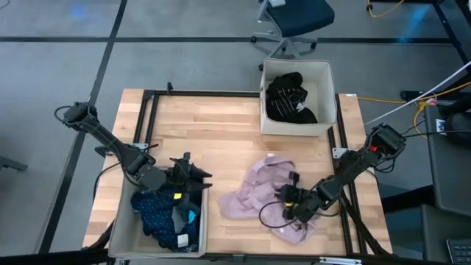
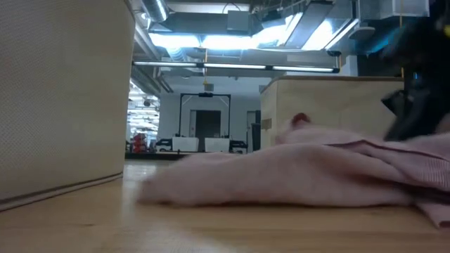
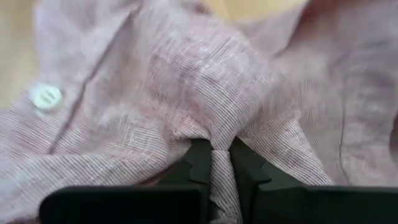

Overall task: Sort clothes
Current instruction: Put the pink polo shirt into the bottom laundry organizer

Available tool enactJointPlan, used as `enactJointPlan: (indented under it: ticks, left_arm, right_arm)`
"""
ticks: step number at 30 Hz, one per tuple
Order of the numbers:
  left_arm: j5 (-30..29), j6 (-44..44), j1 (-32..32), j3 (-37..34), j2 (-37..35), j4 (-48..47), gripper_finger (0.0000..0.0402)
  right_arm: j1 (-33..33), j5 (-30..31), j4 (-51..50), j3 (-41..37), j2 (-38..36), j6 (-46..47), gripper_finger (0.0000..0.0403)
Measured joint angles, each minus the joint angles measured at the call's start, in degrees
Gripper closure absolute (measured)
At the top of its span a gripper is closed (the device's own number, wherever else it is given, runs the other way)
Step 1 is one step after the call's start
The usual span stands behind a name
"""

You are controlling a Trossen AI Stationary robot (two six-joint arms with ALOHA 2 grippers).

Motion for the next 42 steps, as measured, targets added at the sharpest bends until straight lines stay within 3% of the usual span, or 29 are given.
enactJointPlan:
  ticks: [4, 9, 20, 26, 31, 42]
  left_arm:
    - [0.01, -4.78, -3.42, 0.00, -0.68, 0.13, 0.0259]
    - [0.12, -7.74, -9.06, 0.30, -3.26, 0.00, 0.0259]
    - [-0.13, 5.64, -15.71, 5.97, -13.79, 0.28, 0.0259]
    - [-0.97, 13.26, -15.73, 8.26, -19.37, 0.22, 0.0259]
    - [-1.40, 17.64, -15.68, 9.21, -22.49, 0.11, 0.0259]
    - [-2.88, 23.57, -15.68, 9.42, -25.70, 0.22, 0.0259]
  right_arm:
    - [-1.60, 1.58, 9.26, 1.59, -0.02, -9.11, 0.0376]
    - [-3.83, 2.42, 13.07, 8.24, -0.11, -21.65, 0.0376]
    - [-8.72, 1.77, 12.88, 32.67, -0.28, -51.82, 0.0376]
    - [-13.94, -5.93, 12.99, 43.53, 0.05, -61.93, 0.0376]
    - [-19.23, -16.95, 13.18, 51.26, 2.84, -64.58, 0.0376]
    - [-27.26, -41.32, 14.29, 76.67, 19.14, -66.30, 0.0376]
